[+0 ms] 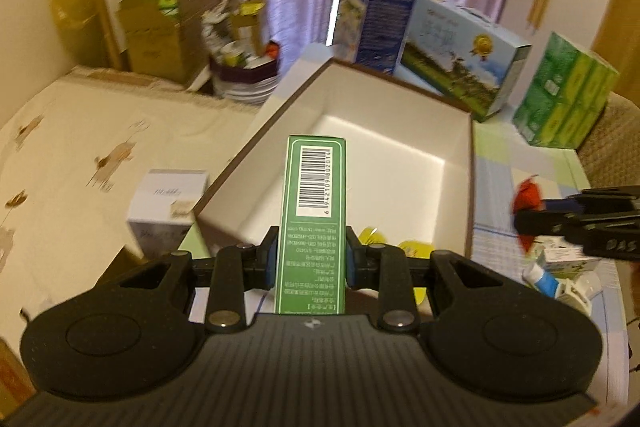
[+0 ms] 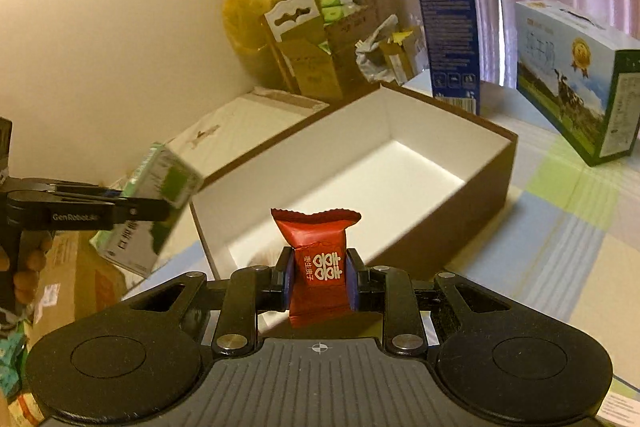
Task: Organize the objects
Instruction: 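Carry the green box in the left tool and the candy in the right tool over the brown box, then open the left tool to drop the green box while the right tool drops the candy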
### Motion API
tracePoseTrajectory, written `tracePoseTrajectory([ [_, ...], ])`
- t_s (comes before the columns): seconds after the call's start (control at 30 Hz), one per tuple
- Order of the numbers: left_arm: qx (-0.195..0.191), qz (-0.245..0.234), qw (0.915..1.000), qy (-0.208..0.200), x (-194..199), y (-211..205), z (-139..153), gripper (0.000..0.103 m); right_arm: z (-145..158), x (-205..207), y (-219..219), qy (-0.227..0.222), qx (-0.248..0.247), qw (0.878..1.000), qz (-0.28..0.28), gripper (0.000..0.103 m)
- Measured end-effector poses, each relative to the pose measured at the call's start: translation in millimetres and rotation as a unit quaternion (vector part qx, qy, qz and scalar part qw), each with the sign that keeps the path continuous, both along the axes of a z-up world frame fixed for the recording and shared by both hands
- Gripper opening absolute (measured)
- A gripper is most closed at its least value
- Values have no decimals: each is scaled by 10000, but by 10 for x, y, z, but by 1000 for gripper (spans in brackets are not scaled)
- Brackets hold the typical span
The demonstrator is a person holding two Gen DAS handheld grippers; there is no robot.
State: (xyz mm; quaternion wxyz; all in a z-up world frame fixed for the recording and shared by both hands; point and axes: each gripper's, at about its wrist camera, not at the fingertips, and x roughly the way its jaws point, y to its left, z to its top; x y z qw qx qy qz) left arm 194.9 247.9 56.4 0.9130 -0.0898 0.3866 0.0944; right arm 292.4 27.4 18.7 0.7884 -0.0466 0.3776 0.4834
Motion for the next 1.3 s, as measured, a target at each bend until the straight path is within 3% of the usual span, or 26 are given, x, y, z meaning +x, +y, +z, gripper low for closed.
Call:
tracePoseTrajectory([
  [0.37,113,-634,9979,-26,620,48,-49,26,-114,63,561,12,-269,9990,-363,22],
  [0.7,265,-925,9948,330,1027,241,-321,26,-339,252,917,150,-559,9970,-510,22],
  [1.3,237,-1207,9896,745,1341,463,-673,26,-550,408,1221,228,-910,9935,-642,22],
])
